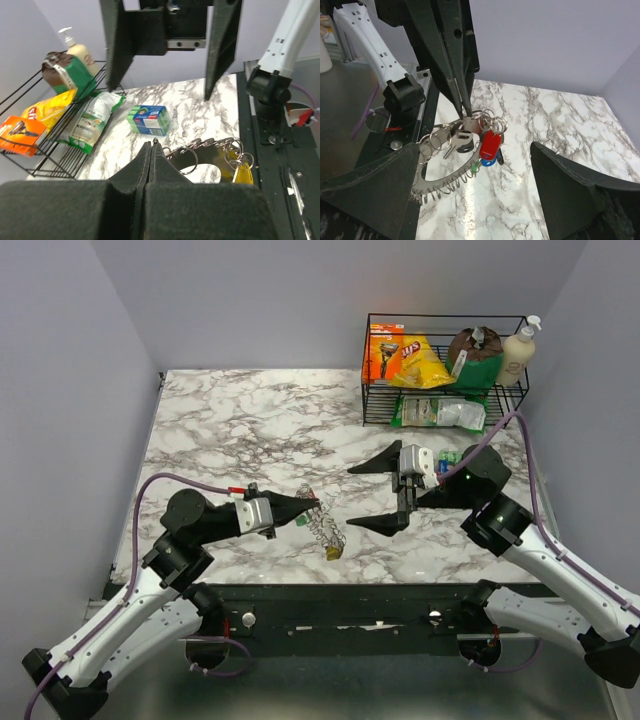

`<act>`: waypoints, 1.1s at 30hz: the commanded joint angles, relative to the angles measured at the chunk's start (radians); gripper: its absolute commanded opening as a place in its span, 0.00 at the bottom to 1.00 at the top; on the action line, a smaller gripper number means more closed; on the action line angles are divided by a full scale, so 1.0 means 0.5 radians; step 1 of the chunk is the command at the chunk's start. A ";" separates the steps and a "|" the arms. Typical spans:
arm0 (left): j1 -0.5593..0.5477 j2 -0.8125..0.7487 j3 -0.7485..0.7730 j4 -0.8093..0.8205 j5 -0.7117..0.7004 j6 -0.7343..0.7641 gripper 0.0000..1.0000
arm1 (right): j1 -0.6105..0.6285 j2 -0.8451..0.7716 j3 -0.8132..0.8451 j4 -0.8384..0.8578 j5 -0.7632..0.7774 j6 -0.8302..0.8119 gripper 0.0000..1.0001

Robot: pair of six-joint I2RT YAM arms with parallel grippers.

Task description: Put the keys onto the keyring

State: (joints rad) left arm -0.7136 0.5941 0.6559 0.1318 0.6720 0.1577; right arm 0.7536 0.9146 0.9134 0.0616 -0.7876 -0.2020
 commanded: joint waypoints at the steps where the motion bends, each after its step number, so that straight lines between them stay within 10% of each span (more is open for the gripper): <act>1: -0.003 0.033 -0.011 0.111 -0.242 0.013 0.00 | 0.002 -0.059 -0.075 0.073 0.081 0.051 1.00; 33: 0.046 1.186 0.372 0.310 -1.212 -0.147 0.00 | 0.002 -0.080 -0.176 0.134 0.060 0.131 1.00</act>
State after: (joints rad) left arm -0.7097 1.1152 0.7361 0.2031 0.1329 0.0746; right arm 0.7536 0.8814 0.8394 0.1051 -0.7532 -0.1493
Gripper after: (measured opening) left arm 0.010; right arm 0.996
